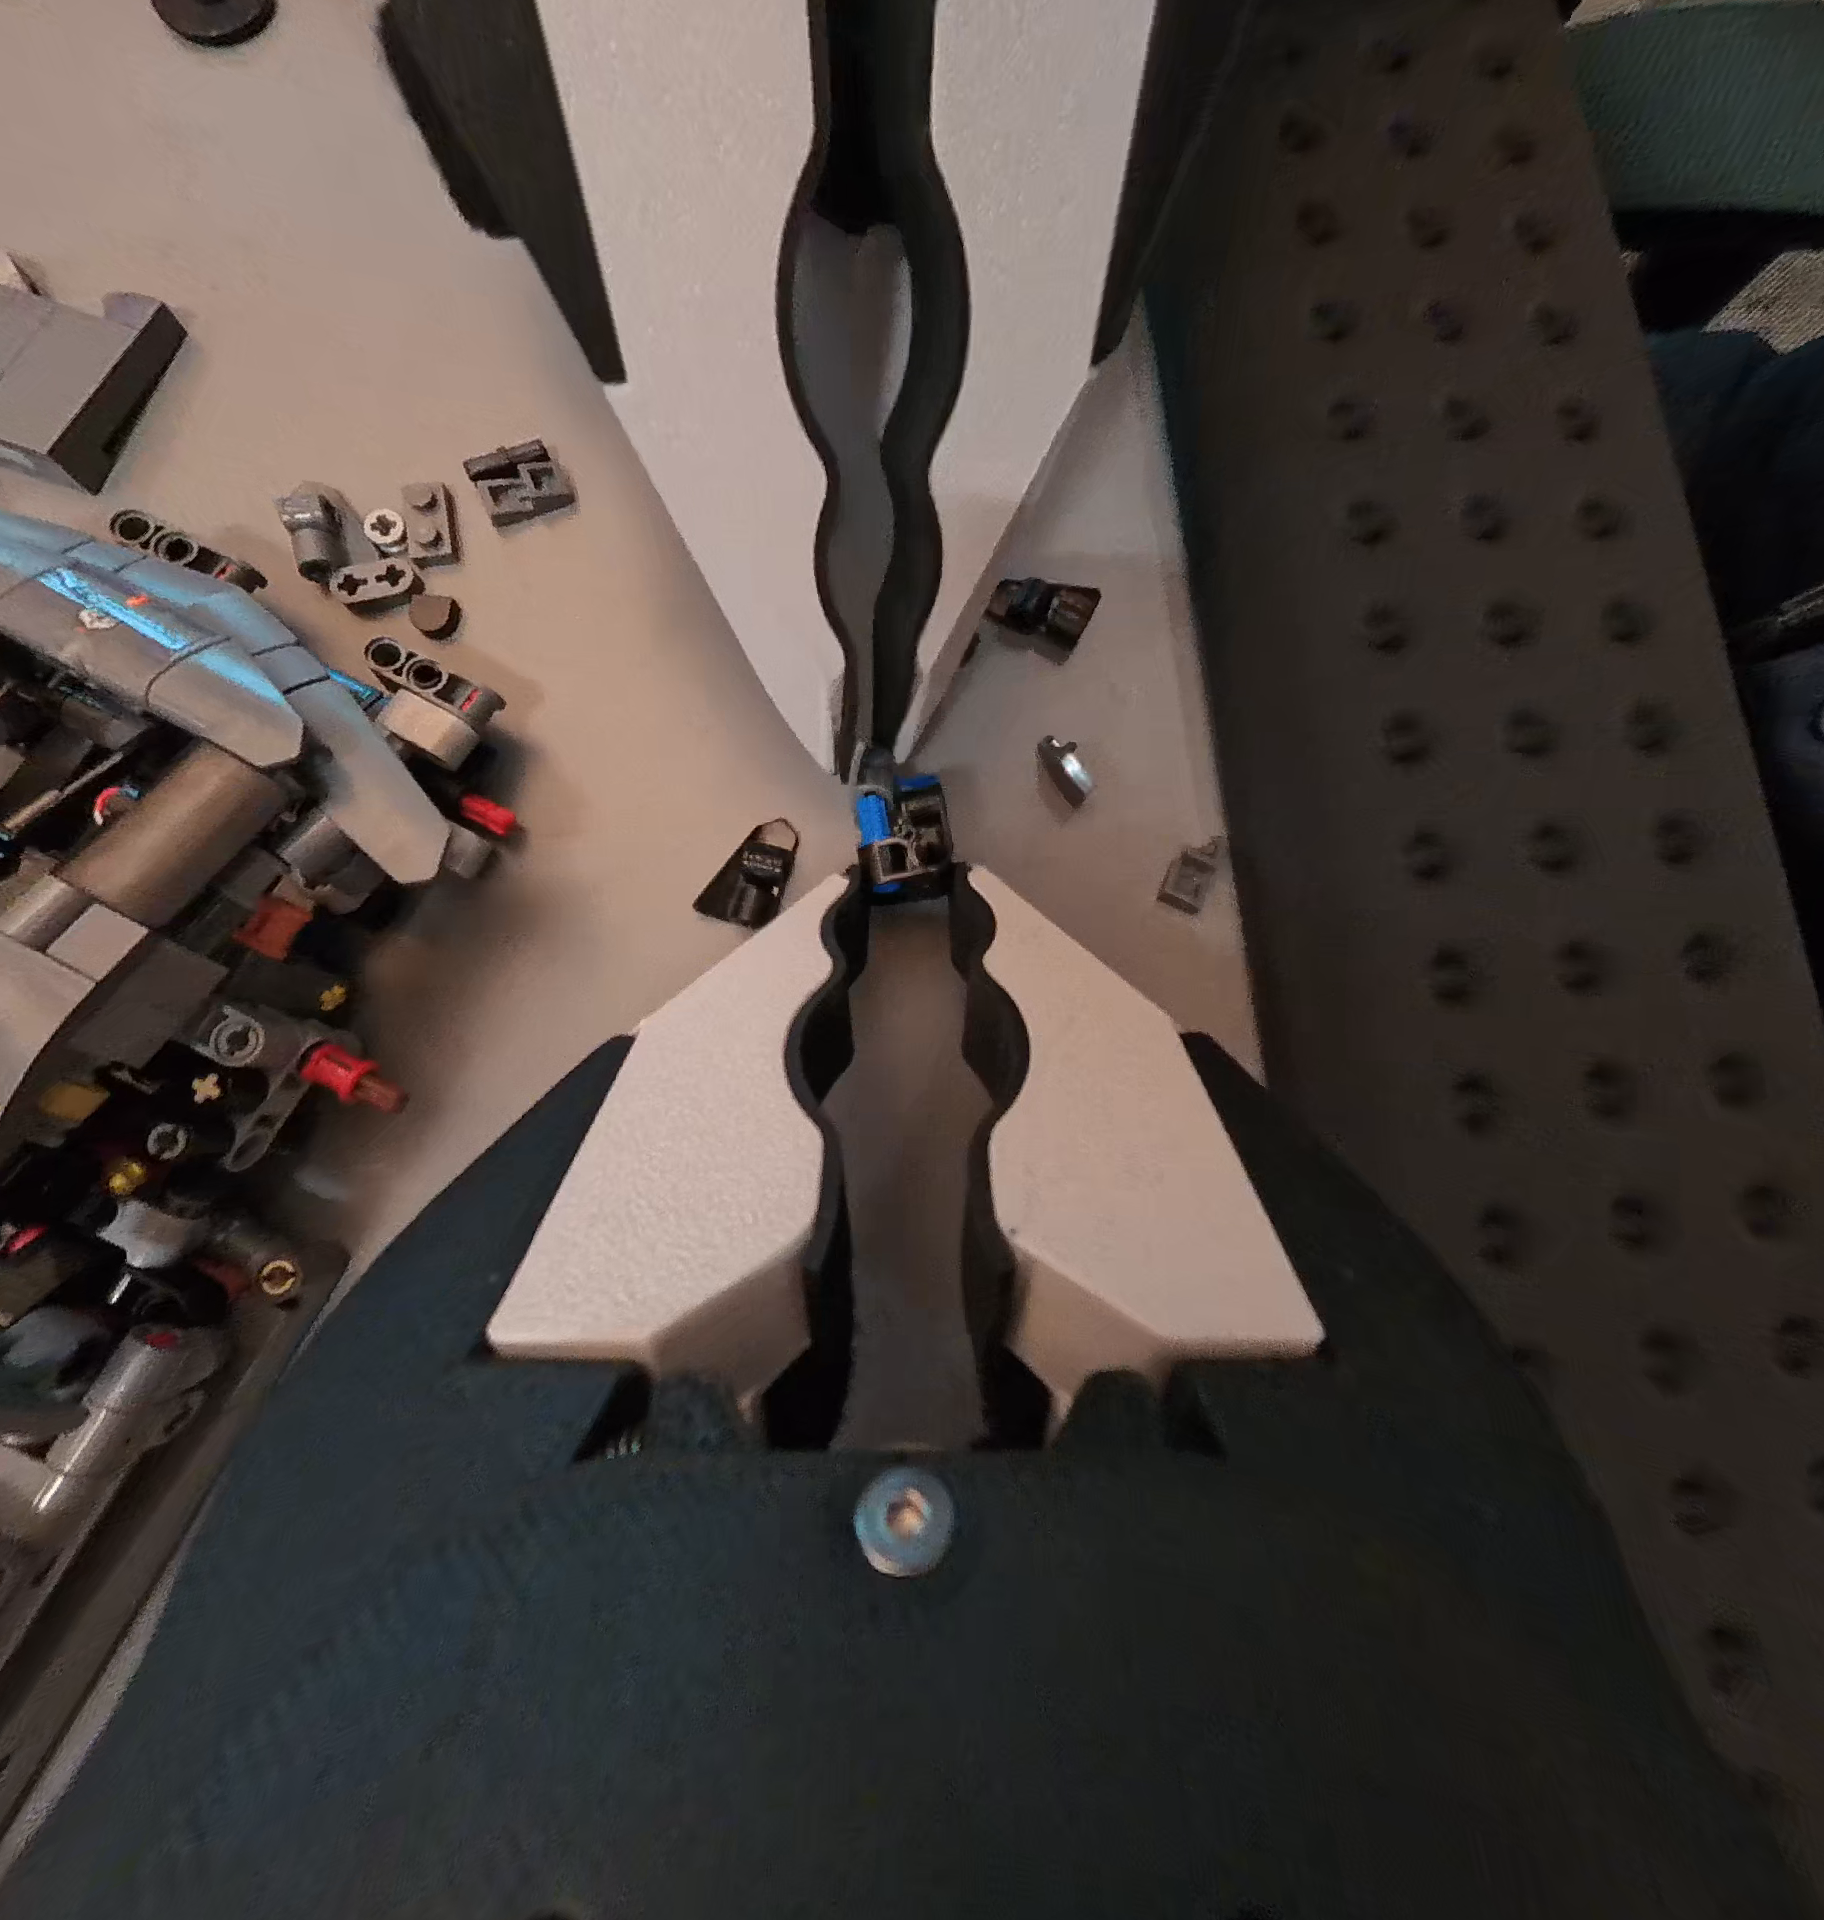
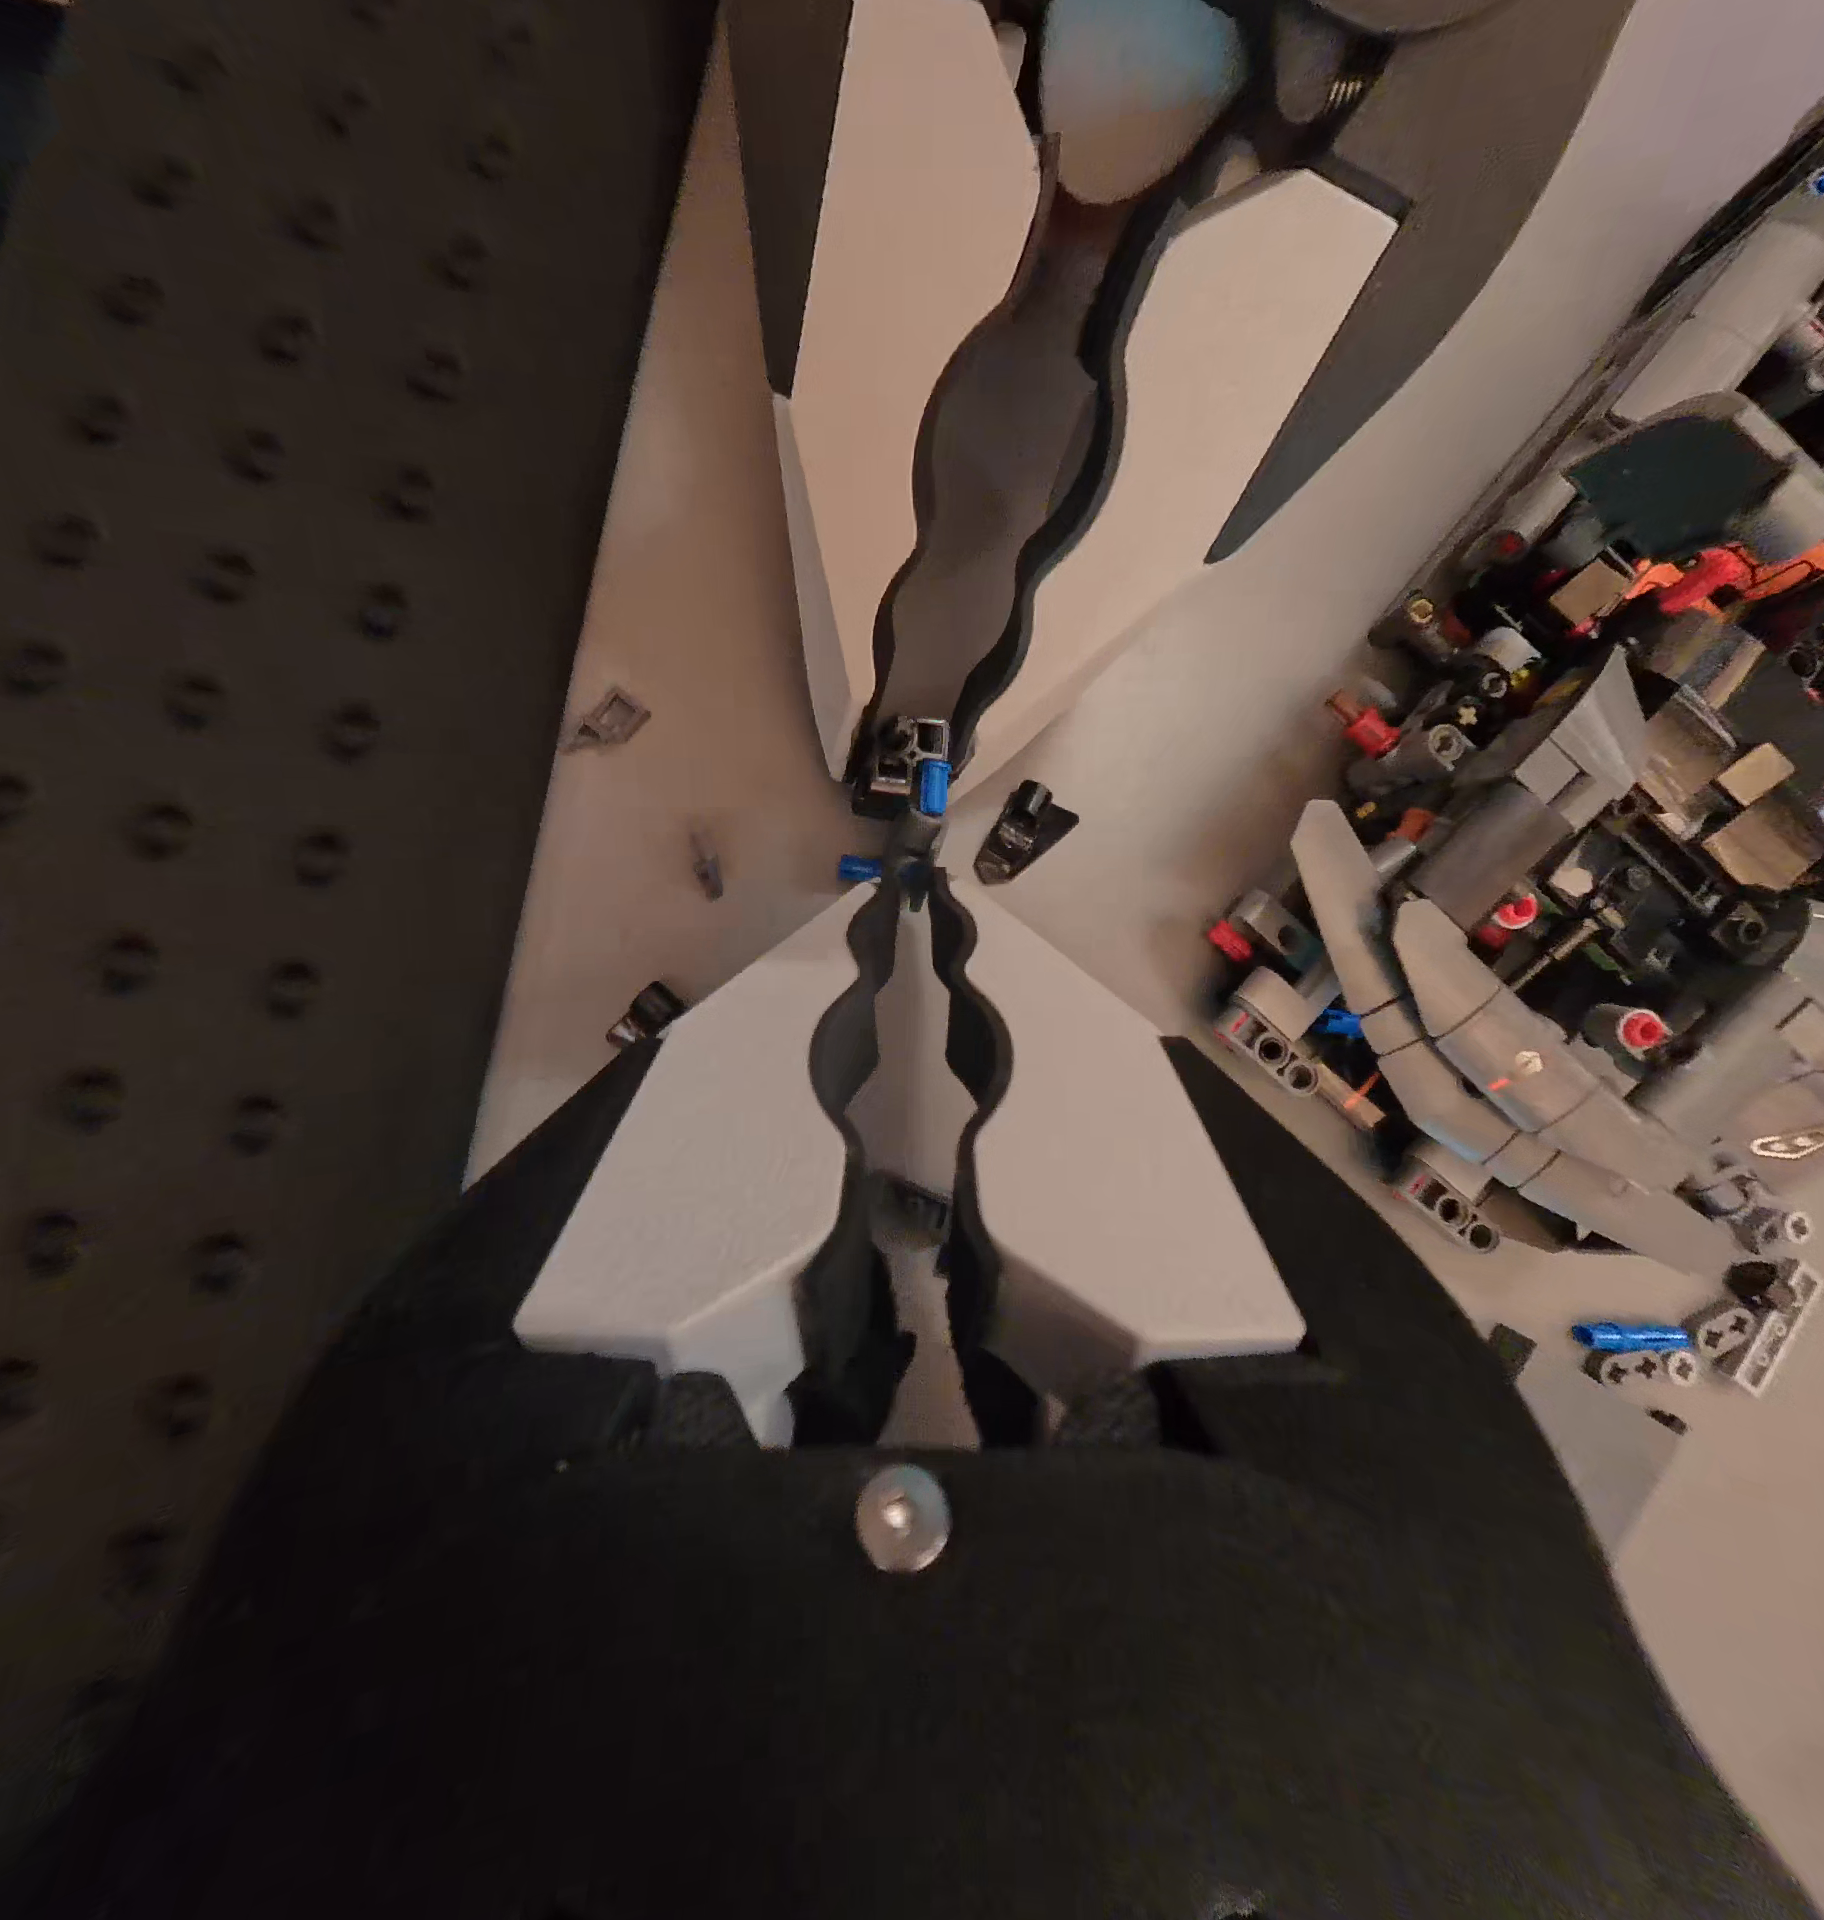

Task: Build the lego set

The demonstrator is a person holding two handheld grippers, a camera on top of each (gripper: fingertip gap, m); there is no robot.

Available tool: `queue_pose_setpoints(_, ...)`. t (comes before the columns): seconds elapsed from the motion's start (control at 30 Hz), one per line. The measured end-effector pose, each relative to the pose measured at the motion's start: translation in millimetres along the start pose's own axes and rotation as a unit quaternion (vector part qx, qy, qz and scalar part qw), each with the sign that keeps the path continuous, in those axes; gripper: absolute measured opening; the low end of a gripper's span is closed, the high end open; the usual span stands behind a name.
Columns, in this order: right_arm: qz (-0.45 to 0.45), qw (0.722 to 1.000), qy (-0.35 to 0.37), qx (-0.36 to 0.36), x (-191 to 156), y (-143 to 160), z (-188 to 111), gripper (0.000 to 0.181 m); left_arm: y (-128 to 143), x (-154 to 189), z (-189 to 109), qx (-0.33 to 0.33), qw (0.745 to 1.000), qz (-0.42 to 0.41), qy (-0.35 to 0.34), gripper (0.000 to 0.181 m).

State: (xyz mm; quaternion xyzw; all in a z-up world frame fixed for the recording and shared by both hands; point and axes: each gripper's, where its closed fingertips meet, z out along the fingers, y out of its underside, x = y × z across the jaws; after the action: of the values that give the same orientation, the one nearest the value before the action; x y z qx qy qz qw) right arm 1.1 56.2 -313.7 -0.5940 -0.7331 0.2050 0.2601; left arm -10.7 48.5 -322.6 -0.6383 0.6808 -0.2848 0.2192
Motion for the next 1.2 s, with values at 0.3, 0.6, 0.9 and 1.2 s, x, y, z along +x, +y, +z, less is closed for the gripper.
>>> queue_pose_setpoints(0.3,0.056,0.998,-0.010,0.023,7,0,0,0.001,0,-4,1,0.016,1.000,0.006,-0.008,0.013)
queue_pose_setpoints(0.6,0.084,0.995,-0.026,0.054,7,-8,-3,0.008,-2,-6,2,0.027,1.000,0.000,-0.008,0.014)
queue_pose_setpoints(0.9,0.130,0.983,-0.054,0.120,10,-23,-13,0.012,-19,-9,-10,0.082,0.996,0.009,-0.025,0.014)
queue_pose_setpoints(1.2,0.137,0.981,-0.039,0.130,17,-25,-21,0.012,-34,-17,-25,0.133,0.990,0.008,-0.048,0.025)
